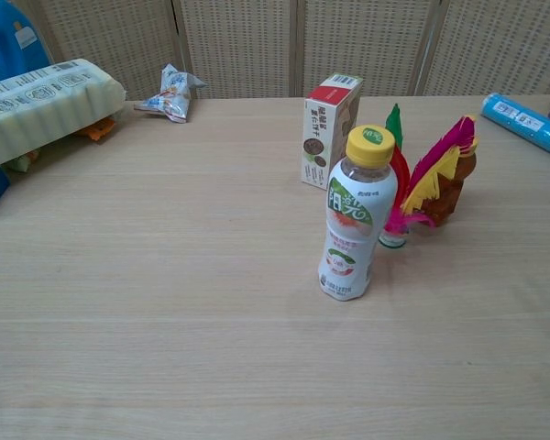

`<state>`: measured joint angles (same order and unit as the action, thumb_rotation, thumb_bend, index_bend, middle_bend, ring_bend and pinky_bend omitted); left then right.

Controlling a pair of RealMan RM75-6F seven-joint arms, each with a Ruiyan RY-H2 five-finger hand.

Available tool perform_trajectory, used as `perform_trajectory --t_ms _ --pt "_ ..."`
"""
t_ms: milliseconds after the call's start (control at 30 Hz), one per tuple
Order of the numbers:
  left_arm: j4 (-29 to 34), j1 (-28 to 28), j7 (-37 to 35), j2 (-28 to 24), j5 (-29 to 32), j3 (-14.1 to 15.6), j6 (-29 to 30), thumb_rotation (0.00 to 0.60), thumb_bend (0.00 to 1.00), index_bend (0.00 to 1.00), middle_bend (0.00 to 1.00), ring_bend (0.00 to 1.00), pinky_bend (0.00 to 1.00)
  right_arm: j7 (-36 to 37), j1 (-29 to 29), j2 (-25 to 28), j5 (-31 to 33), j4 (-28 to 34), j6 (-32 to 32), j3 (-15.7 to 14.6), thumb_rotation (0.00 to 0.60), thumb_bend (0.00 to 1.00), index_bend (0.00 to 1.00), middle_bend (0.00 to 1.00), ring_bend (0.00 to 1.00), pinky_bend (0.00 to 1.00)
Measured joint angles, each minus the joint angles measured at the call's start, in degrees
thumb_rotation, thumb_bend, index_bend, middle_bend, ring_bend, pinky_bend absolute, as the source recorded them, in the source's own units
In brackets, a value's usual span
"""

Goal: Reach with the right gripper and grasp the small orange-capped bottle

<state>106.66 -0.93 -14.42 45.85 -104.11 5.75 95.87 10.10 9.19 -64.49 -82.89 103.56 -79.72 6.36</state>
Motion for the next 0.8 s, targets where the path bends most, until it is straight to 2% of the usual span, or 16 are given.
perform_trajectory --t_ms 233,500,700,800 --pt "0.5 -0.1 1.0 0.0 0.6 -0.4 0.3 0.600 0.00 0.19 0.00 0.00 0.00 9.5 3.5 -4.9 3.7 -14.1 6.3 2.3 0.600 0.00 0.00 0.01 0.00 0.00" --pt "1.0 0.4 2.9 0.7 1.8 -0.8 -1.7 0.600 0.00 0.19 0.00 0.00 0.00 20.1 9.4 -14.1 6.4 -32.3 16.2 4.2 0.600 0.00 0.01 0.01 0.00 0.00" --pt "1.3 1.5 4.6 1.6 3.9 -1.2 -4.4 0.600 0.00 0.19 0.00 0.00 0.00 23.8 13.4 -21.2 7.5 -41.9 21.9 4.7 0.600 0.00 0.01 0.01 0.00 0.00" --pt "1.3 1.9 5.1 2.0 5.3 -1.6 -5.5 0.600 0.00 0.19 0.00 0.00 0.00 24.9 15.0 -23.6 7.6 -44.0 23.4 4.9 0.600 0.00 0.01 0.01 0.00 0.00"
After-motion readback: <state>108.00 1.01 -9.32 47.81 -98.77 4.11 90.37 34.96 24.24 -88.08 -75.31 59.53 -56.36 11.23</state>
